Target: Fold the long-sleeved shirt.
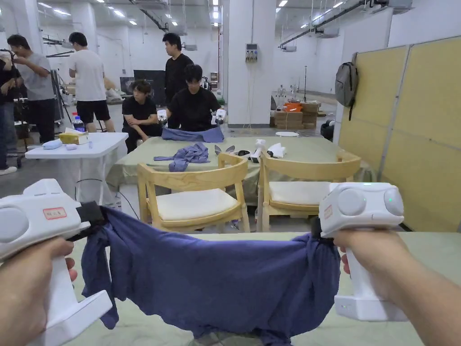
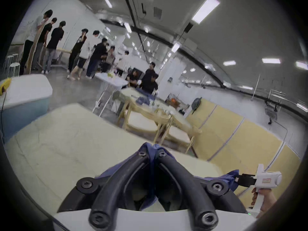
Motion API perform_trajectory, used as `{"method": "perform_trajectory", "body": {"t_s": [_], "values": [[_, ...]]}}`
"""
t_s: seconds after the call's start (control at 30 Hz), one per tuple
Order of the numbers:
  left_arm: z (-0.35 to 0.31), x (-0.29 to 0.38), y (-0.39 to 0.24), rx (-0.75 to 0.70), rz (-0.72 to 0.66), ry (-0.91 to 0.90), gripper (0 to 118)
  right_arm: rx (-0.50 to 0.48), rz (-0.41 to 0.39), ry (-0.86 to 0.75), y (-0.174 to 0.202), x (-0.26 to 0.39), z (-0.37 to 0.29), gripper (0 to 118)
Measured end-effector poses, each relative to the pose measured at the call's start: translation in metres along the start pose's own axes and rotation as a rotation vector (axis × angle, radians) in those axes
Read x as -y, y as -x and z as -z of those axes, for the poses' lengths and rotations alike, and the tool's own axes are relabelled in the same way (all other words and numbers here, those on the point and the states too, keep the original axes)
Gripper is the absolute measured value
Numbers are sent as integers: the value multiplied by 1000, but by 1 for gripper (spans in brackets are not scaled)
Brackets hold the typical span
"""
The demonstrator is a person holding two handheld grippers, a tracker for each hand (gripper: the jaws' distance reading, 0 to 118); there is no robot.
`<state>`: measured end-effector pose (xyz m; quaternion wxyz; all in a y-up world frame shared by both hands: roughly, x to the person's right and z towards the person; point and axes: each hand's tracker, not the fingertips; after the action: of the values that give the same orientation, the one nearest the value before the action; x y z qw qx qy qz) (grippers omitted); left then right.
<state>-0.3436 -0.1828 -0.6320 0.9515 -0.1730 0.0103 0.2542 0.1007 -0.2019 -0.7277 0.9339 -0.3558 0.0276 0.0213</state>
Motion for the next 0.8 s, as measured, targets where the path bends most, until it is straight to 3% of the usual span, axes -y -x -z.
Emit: {"method": "perform_trajectory", "body": {"t_s": [0.13, 0.23, 0.4, 0.6, 0.67, 0.8], "values": [[13, 87, 49, -100, 0, 145, 4, -5, -25, 149, -1, 92, 65, 8], [-4, 128, 76, -94, -102, 201, 4, -32, -4, 229, -6, 153, 73, 8], [-84, 158, 87, -60, -58, 183, 4, -91, -58, 181, -16, 212, 11, 8], [-201, 193, 100, -71, -116, 208, 4, -102, -121, 142, -25, 284, -89, 8], [-239, 211, 103, -109, -96, 281, 4, -97, -157, 174, -32, 313, -111, 8], [-278, 252, 116, -172, -73, 393, 4, -113, -155, 281, -40, 371, -137, 8]]}}
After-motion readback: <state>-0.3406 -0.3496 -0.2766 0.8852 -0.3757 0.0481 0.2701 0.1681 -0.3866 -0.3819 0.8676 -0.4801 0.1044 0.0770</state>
